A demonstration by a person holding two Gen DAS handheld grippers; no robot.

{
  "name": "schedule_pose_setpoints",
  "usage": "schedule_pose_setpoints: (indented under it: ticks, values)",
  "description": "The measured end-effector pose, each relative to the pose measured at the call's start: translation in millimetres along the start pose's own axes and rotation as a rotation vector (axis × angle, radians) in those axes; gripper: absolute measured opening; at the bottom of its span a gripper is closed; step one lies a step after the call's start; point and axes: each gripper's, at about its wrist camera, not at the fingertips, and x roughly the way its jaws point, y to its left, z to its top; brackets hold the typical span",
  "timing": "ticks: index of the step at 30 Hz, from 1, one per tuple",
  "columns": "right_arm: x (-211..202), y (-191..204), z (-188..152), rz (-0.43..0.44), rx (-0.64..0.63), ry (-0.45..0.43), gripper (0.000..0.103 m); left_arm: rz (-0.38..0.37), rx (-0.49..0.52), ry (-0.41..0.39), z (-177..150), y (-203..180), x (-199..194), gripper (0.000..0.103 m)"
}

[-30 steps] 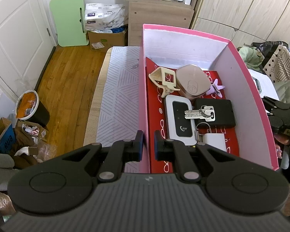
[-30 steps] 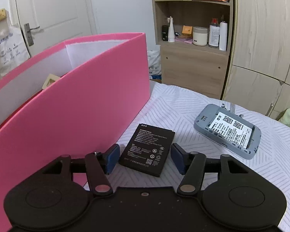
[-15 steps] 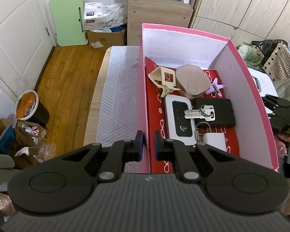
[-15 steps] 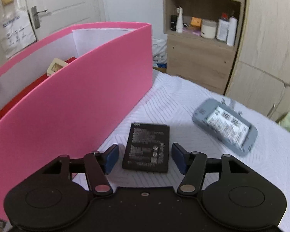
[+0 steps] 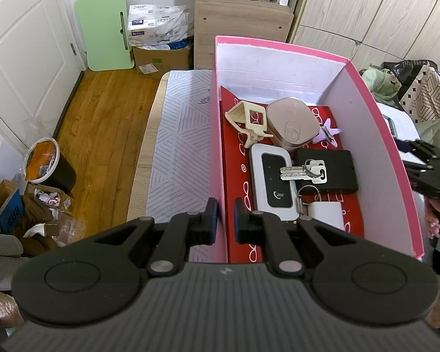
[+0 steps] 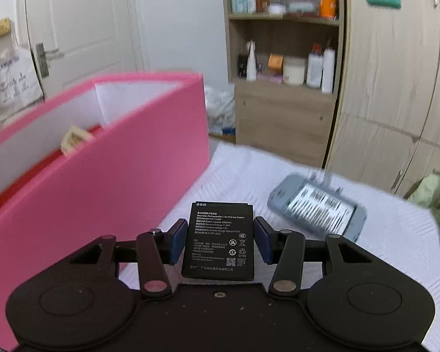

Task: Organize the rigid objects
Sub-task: 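Carry the black battery into the box onto the white router and release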

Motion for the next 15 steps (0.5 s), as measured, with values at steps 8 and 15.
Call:
schedule_pose_setpoints:
  ticks: [8, 15]
  values:
    - [-48, 20, 34, -0.057, -0.077, -0.174, 0.054, -0.004, -0.004, -0.001, 0, 0, 1, 0.009]
    - [-55, 63, 97, 0.246, -0.078, -0.051, 0.054, -0.007, 0.001, -0.004, 0, -1, 1, 0.009]
